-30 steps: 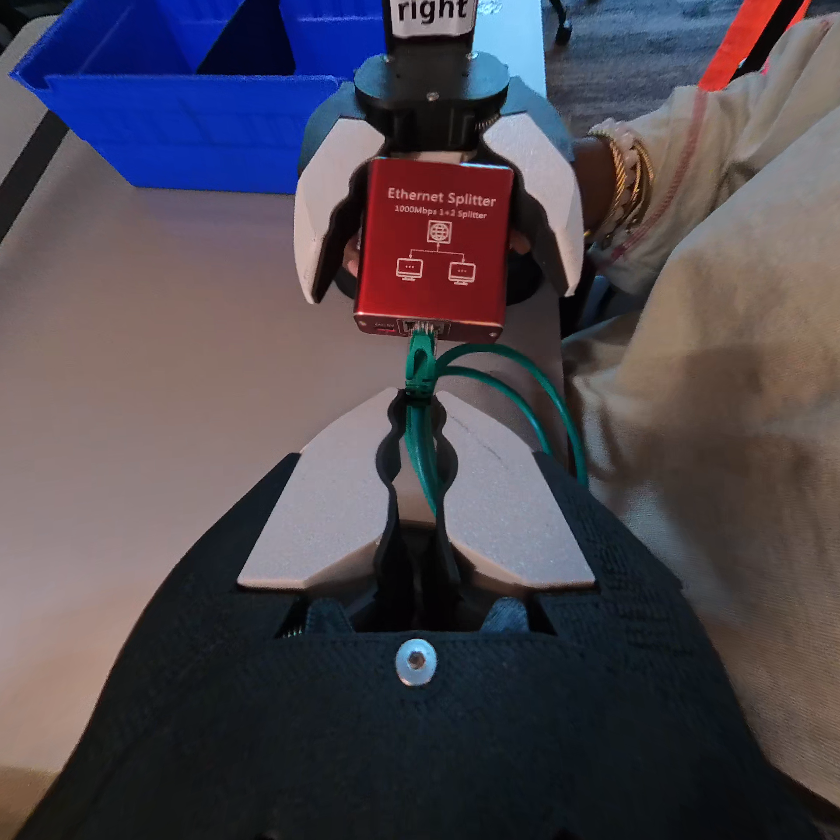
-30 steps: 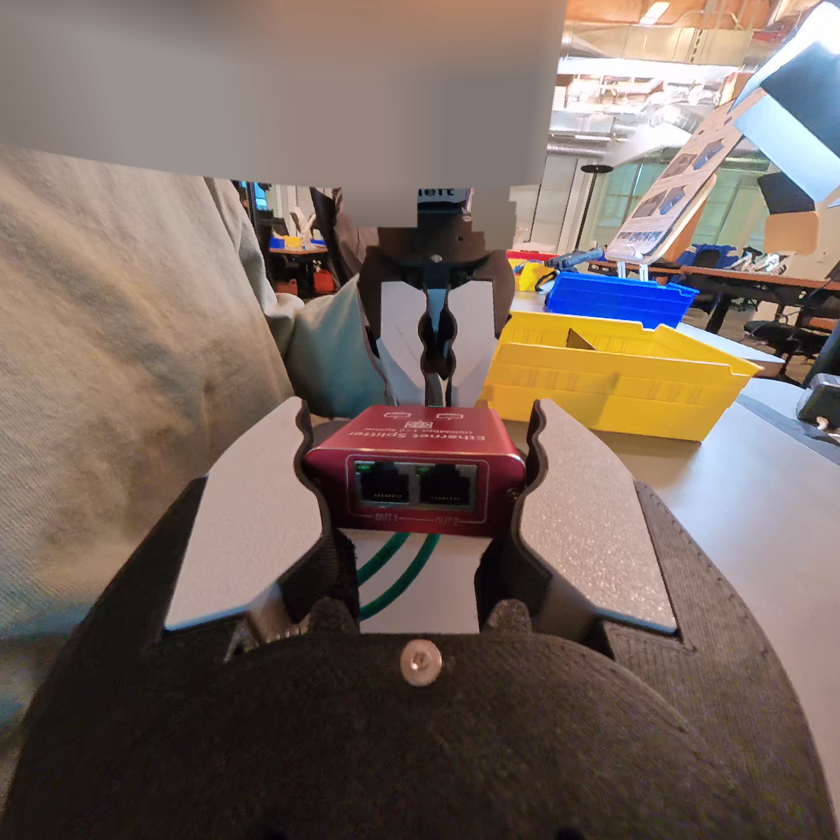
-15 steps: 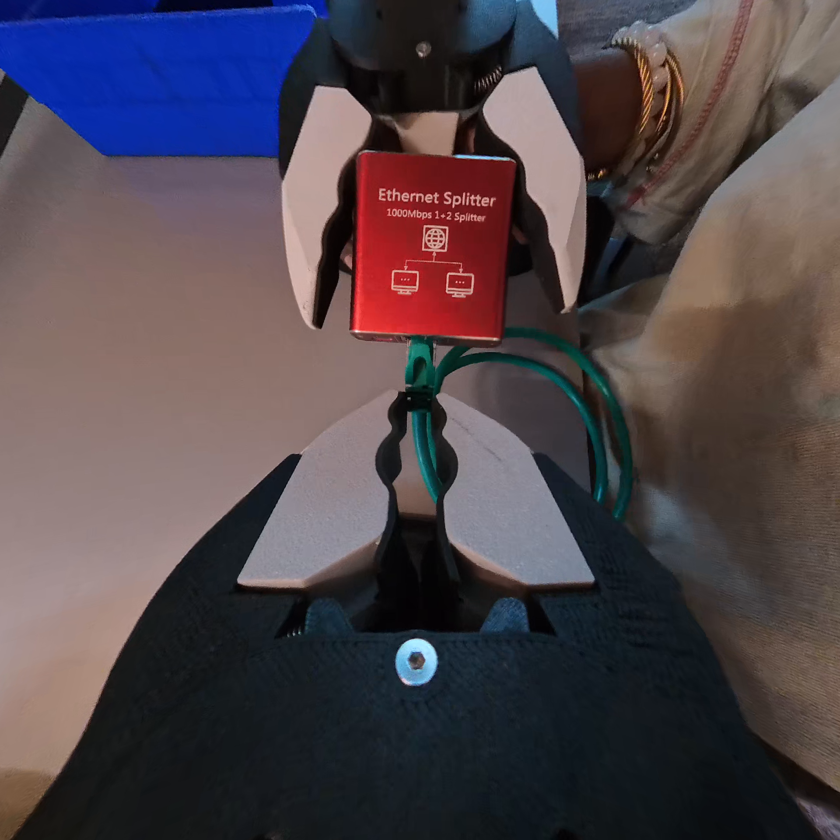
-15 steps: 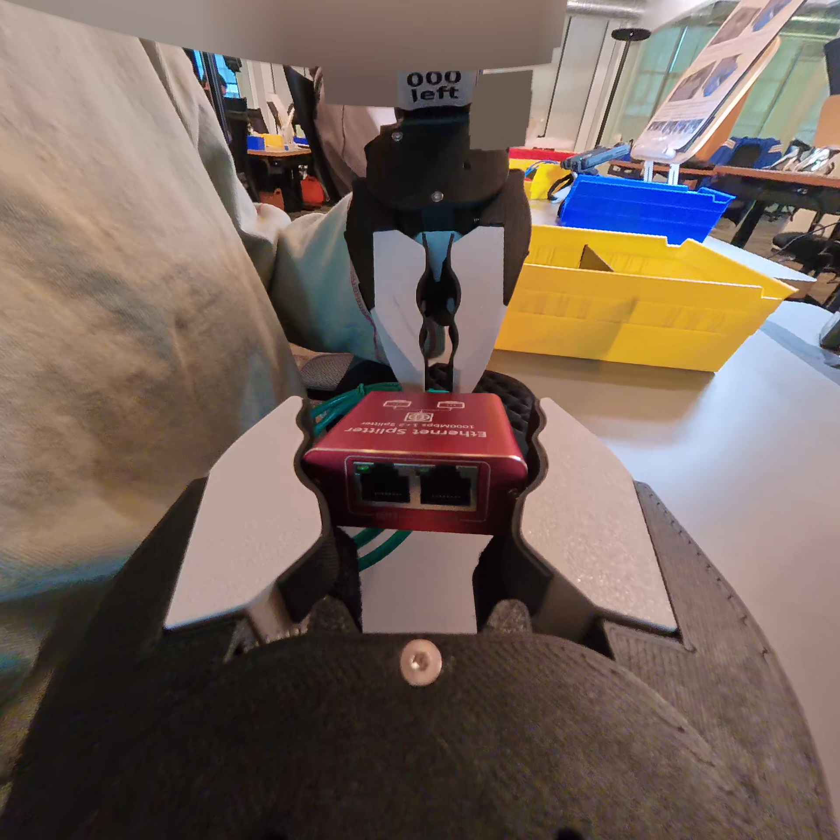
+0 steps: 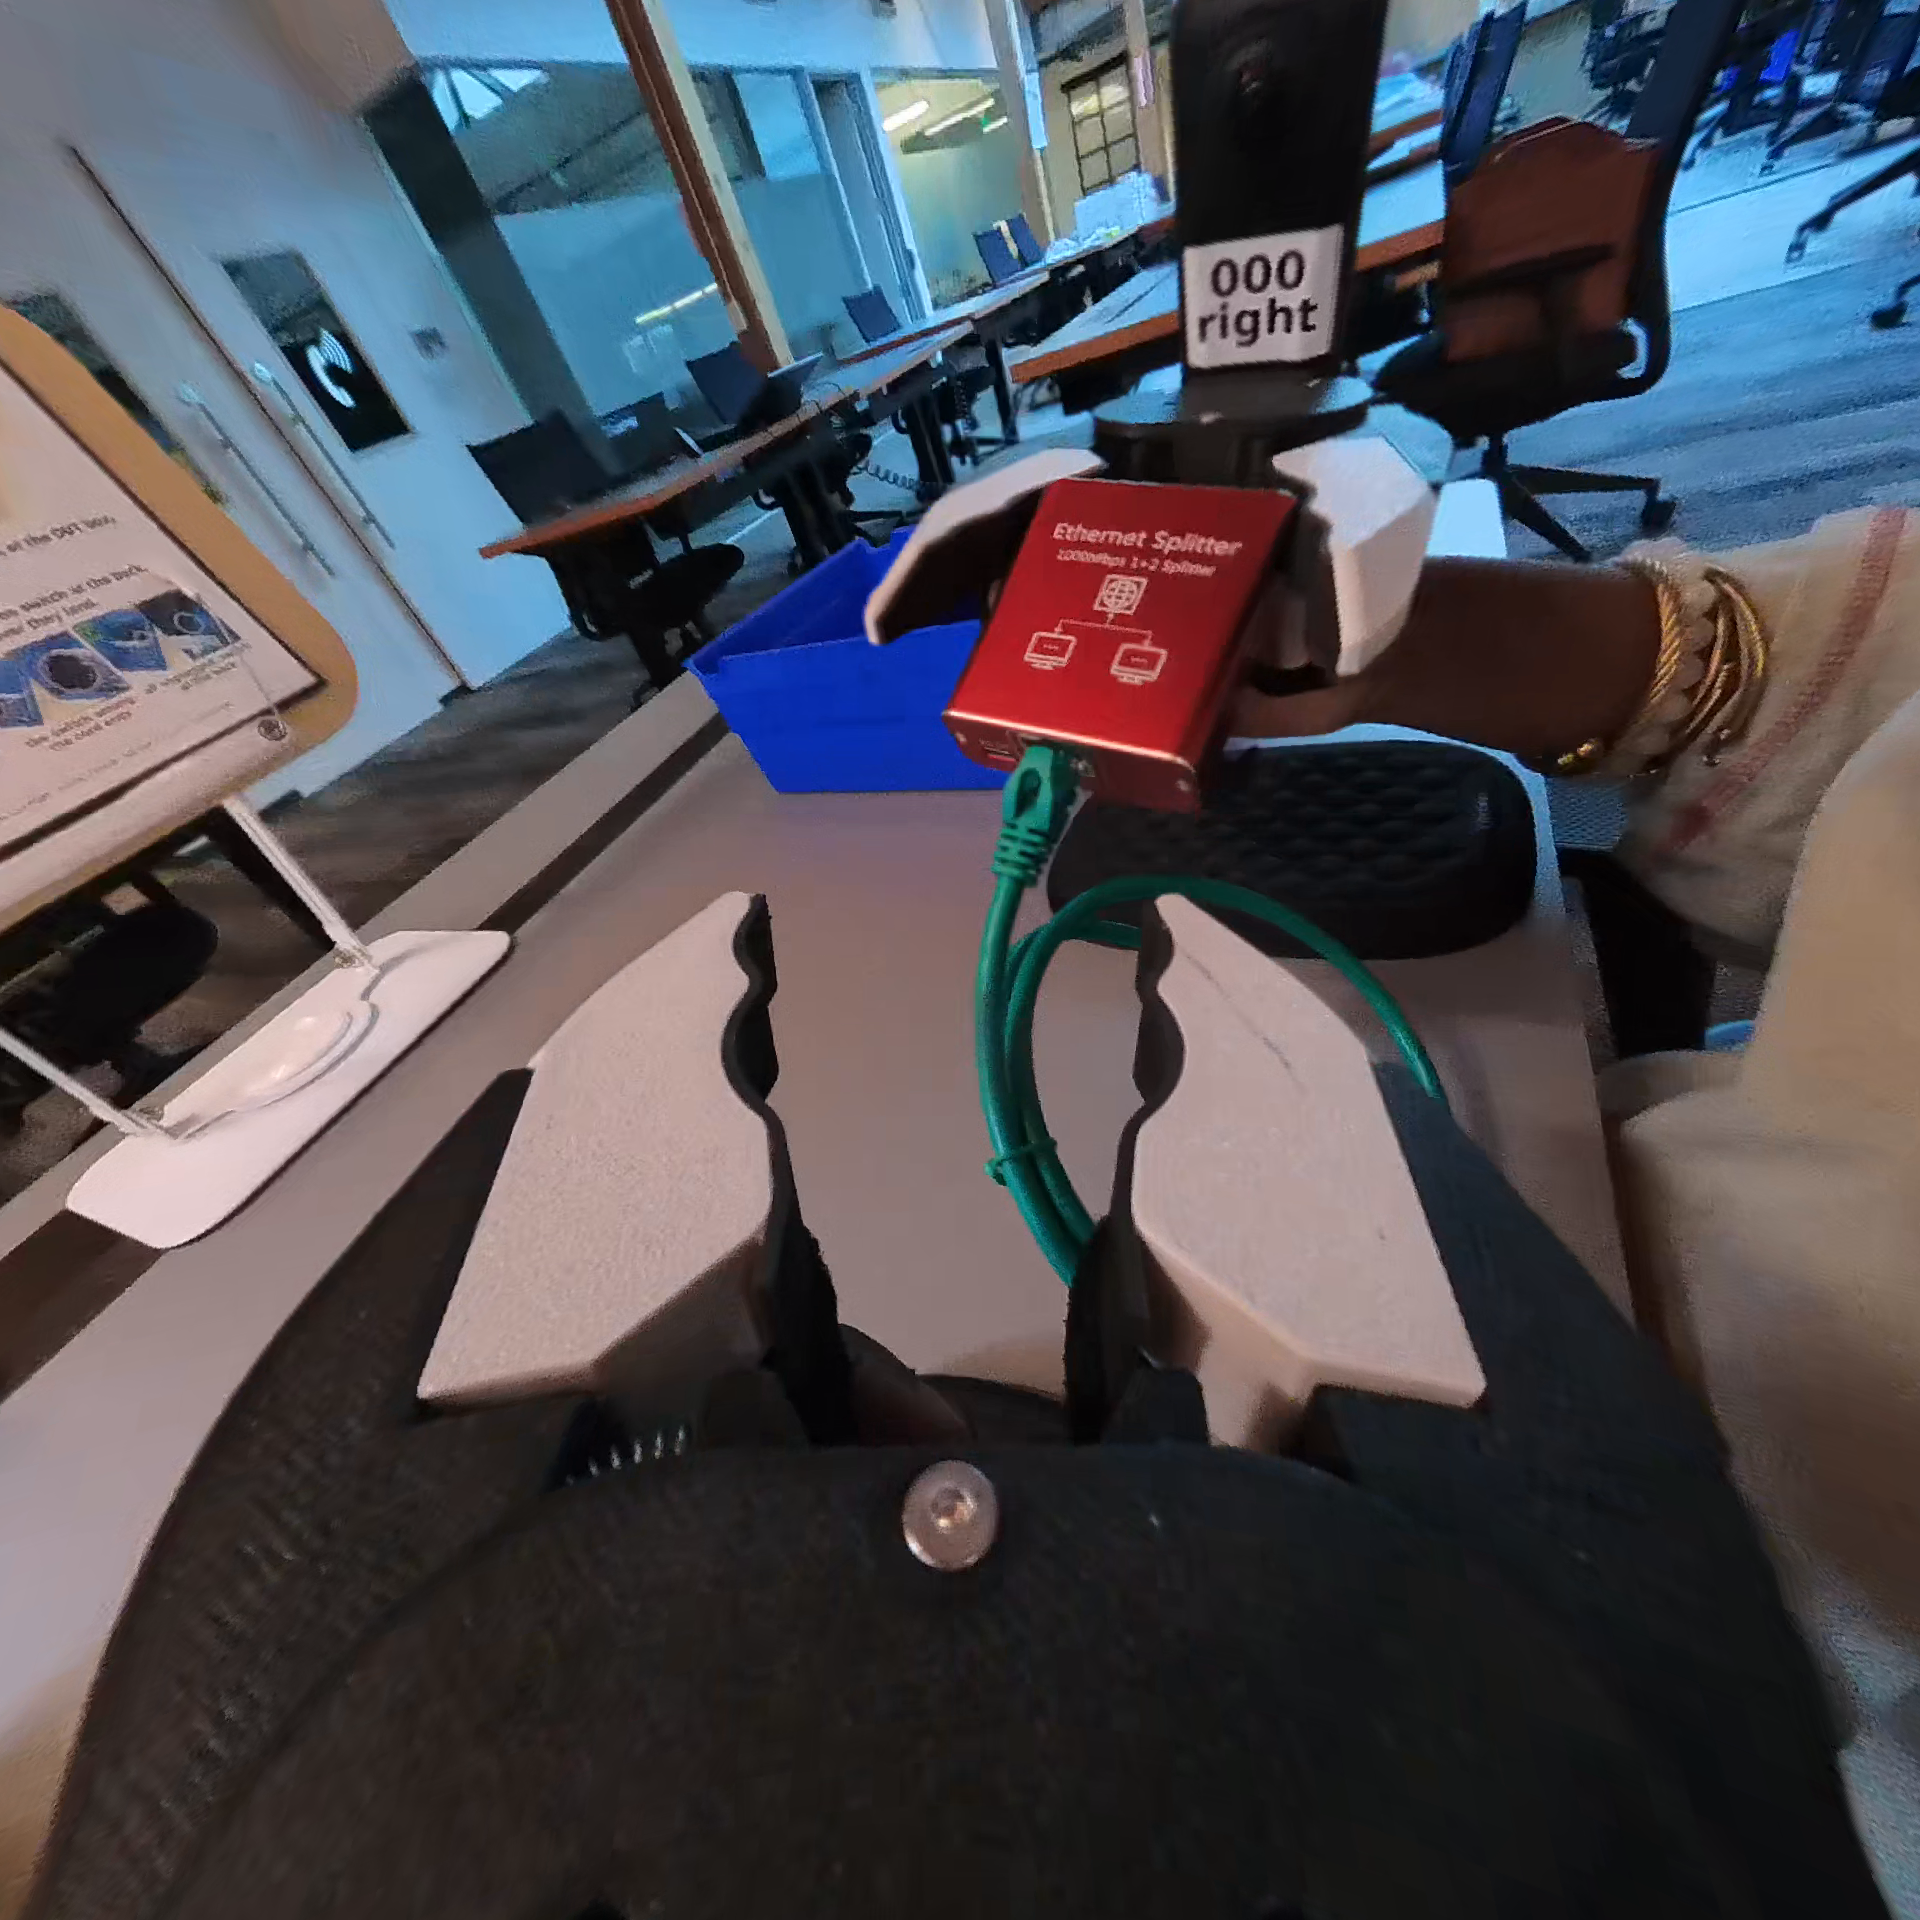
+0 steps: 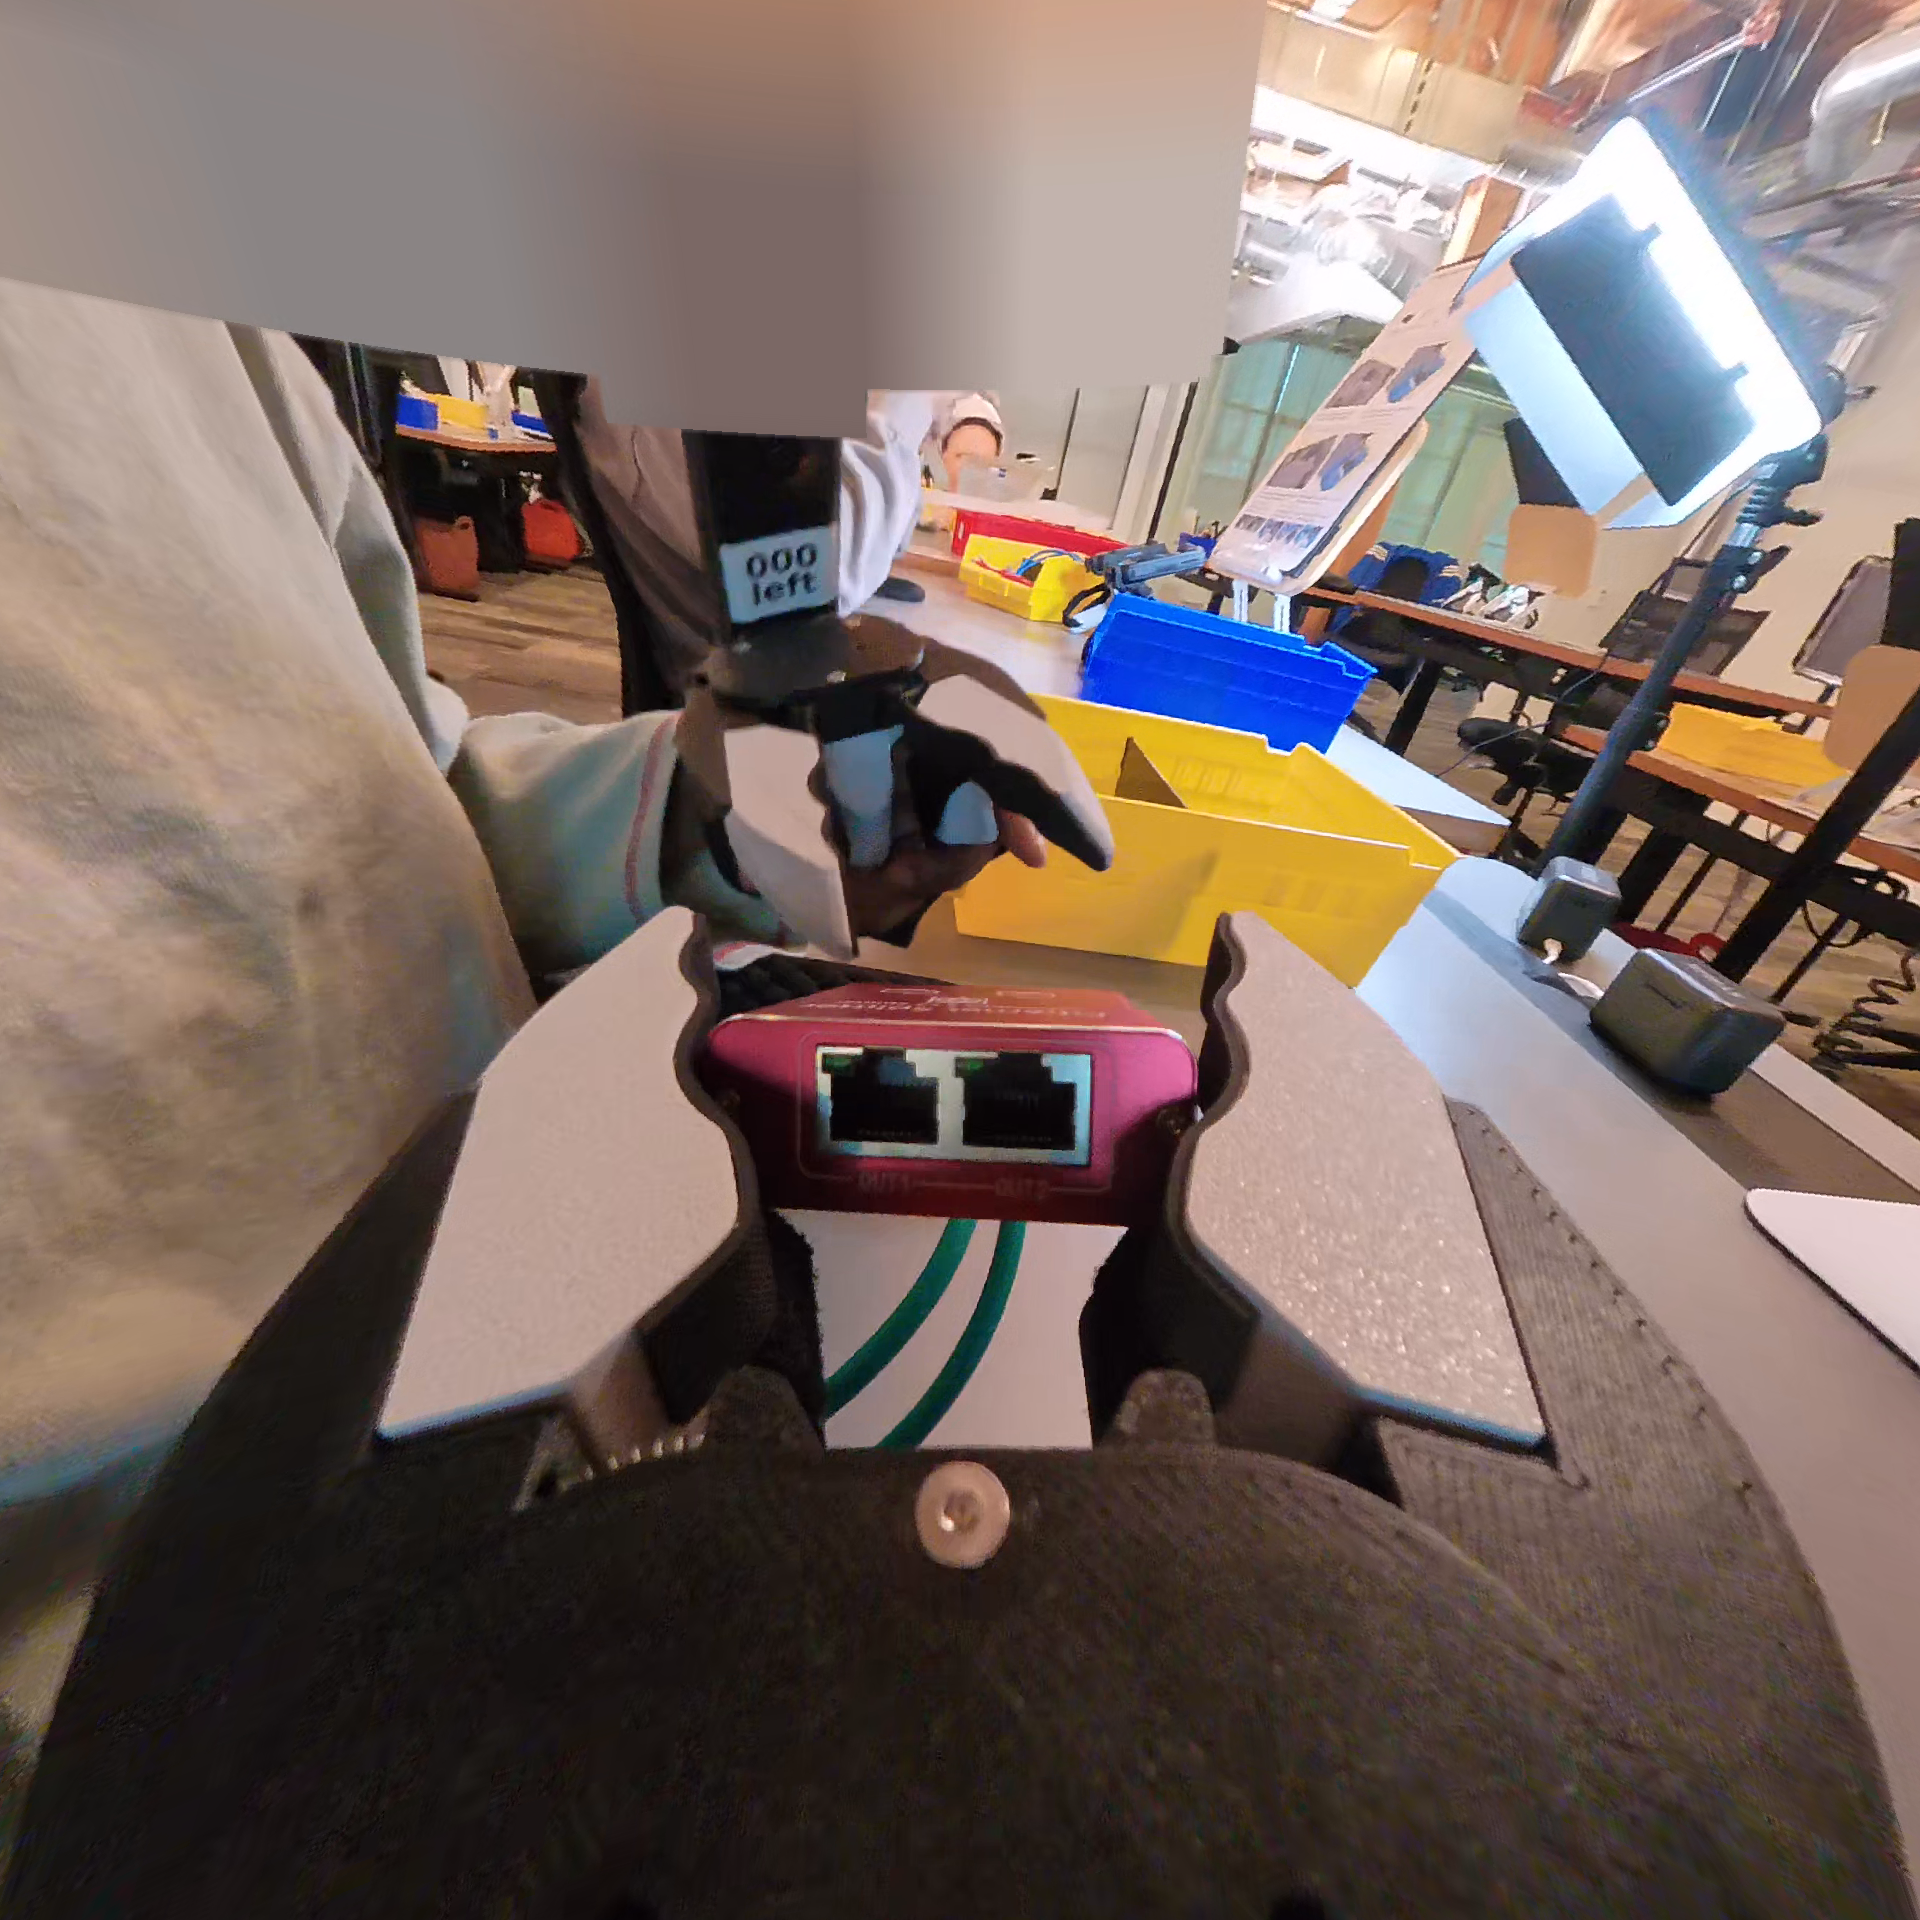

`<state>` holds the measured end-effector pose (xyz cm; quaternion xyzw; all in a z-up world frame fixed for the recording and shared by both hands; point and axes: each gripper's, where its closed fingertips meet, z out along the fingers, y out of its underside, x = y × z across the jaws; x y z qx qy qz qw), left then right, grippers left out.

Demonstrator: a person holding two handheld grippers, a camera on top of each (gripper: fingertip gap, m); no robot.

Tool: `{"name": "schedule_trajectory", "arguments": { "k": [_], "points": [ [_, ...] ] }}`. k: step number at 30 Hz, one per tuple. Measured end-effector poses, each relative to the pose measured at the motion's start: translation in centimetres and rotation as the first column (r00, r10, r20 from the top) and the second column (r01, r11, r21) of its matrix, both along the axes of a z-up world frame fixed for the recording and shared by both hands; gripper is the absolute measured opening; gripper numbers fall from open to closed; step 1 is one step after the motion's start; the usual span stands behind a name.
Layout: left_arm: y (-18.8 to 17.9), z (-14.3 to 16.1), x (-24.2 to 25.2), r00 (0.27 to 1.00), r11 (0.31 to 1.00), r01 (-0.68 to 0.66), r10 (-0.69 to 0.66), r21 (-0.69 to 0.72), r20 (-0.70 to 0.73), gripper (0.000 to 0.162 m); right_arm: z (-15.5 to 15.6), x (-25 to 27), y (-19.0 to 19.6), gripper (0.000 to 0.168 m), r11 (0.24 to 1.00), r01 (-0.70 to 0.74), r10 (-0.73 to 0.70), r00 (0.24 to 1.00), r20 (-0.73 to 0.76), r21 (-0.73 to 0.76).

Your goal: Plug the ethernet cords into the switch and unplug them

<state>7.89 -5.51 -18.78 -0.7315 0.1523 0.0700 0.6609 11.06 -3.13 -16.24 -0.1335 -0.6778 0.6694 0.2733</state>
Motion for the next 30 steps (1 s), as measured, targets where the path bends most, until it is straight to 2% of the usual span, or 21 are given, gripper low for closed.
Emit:
{"name": "schedule_trajectory", "arguments": {
  "k": [6, 8, 11, 13, 16, 17, 19, 21, 24, 26, 28, 30],
  "points": [
    [1.4, -1.6, 1.5, 0.998, 0.999, 0.045, -0.046, -0.023, -0.034, 0.046, 0.1, 0.4, -1.6, 0.090, 0.997, -0.073, 0.073, 0.997, -0.004, -0.022],
    [1.8, -1.8, 2.2, 0.996, 0.996, 0.082, -0.084, -0.045, -0.039, 0.014, 0.0, 0.4, -2.2, 0.090, 0.995, -0.096, 0.097, 0.995, 0.008, -0.018],
    [1.7, -1.4, 2.1, 0.995, 0.995, 0.097, -0.097, -0.014, 0.023, 0.013, 0.4, 0.1, -2.1, 0.091, 0.991, -0.107, 0.112, 0.992, 0.065, -0.078],
    [1.7, -0.4, 1.2, 0.996, 0.997, 0.037, -0.042, 0.074, 0.073, 0.012, 1.5, -1.0, -1.5, 0.085, 0.978, -0.052, 0.080, 0.988, 0.131, -0.202],
    [1.3, 1.6, -1.2, 0.988, 0.962, -0.146, 0.130, 0.233, 0.080, 0.012, 2.9, -3.2, 0.5, 0.116, 0.911, 0.134, -0.068, 0.982, 0.179, -0.389],
    [1.1, 2.2, -2.0, 0.980, 0.941, -0.200, 0.187, 0.272, 0.074, 0.012, 3.0, -3.7, 0.9, 0.115, 0.882, 0.186, -0.105, 0.973, 0.205, -0.432],
    [0.8, 3.2, -3.1, 0.950, 0.888, -0.305, 0.311, 0.343, 0.040, 0.012, 3.3, -4.0, 0.7, 0.105, 0.819, 0.215, -0.086, 0.963, 0.257, -0.533],
    [0.7, 3.6, -3.6, 0.913, 0.837, -0.381, 0.407, 0.392, 0.018, 0.013, 3.5, -4.3, 0.2, 0.089, 0.760, 0.248, -0.088, 0.955, 0.284, -0.600],
    [1.2, 3.2, -3.6, 0.885, 0.807, -0.426, 0.465, 0.410, 0.004, 0.012, 4.0, -4.6, -0.8, 0.058, 0.743, 0.275, -0.150, 0.957, 0.250, -0.610],
    [1.3, 3.0, -3.3, 0.891, 0.804, -0.422, 0.454, 0.419, 0.027, 0.012, 3.8, -5.0, -0.4, 0.033, 0.760, 0.318, -0.232, 0.948, 0.220, -0.567],
    [1.4, 2.8, -2.9, 0.921, 0.836, -0.369, 0.387, 0.406, 0.040, 0.013, 3.7, -4.7, -0.5, 0.032, 0.816, 0.292, -0.228, 0.956, 0.185, -0.500],
    [1.1, 3.1, -1.6, 0.976, 0.882, -0.220, 0.200, 0.416, 0.092, 0.034, 3.1, -4.2, -0.5, 0.031, 0.890, 0.264, -0.218, 0.962, 0.162, -0.372]
  ]
}}
